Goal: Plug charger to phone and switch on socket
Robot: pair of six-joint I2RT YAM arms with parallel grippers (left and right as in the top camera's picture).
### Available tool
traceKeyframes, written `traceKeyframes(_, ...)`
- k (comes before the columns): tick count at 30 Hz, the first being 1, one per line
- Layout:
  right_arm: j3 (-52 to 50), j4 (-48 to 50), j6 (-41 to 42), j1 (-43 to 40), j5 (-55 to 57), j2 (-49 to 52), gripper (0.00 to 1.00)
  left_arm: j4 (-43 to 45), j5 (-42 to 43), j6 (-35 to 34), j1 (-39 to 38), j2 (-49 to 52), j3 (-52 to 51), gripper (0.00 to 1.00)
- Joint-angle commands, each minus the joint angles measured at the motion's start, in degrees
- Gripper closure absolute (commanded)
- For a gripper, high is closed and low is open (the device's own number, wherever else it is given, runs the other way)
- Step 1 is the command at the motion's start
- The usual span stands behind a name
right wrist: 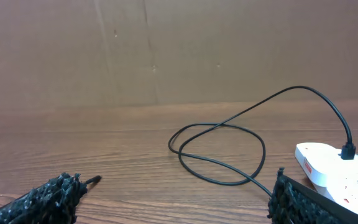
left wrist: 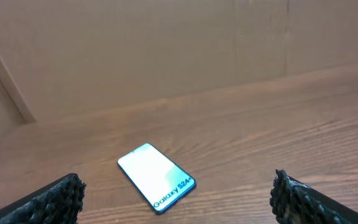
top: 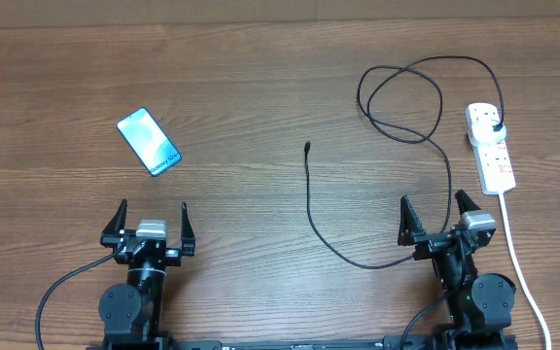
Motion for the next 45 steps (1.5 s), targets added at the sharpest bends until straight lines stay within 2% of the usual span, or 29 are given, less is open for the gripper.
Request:
traceKeyframes(1, -0.6, 0.2, 0.2, 0.3, 0.2, -0.7, 0.00, 0.8, -0.3, -0.4, -0.2, -0.5, 0.0, 0.00)
traceKeyframes(11, -0.6, 0.2, 0.2, 0.3, 0.2, -0.7, 0.00, 0.6, 0.1, -0.5, -0.2, -0.2, 3.0, 0.00)
traceKeyframes(16, -0.6, 0.3, 0.2, 0.3, 0.2, -0.7, 0.00, 0.3, 0.1, -2.4, -0.2, 3.2, 7.2, 0.00)
traceKeyframes(21, -0.6, 0.3, 0.2, 0.3, 0.2, -0.7, 0.00, 0.2, 0.8, -3.5, -0.2, 10.6, 13.6, 0.00)
traceKeyframes(26, -0.6, 0.2, 0.2, 0.3, 0.2, -0.7, 0.00, -1.4, 6.2, -3.5, -0.2, 20.3, 21.9, 0.00)
traceKeyframes(39, -0.6, 0.3, 0.2, 0.3, 0.2, -0.7, 0.00, -14.7, 16.6, -5.8, -0.2, 45.8, 46.4, 0.01)
traceKeyframes(45, -0.6, 0.3, 0.2, 0.3, 0.2, -0.7, 0.00, -24.7, 19.7, -6.6, -0.2, 56.7, 57.4, 0.00)
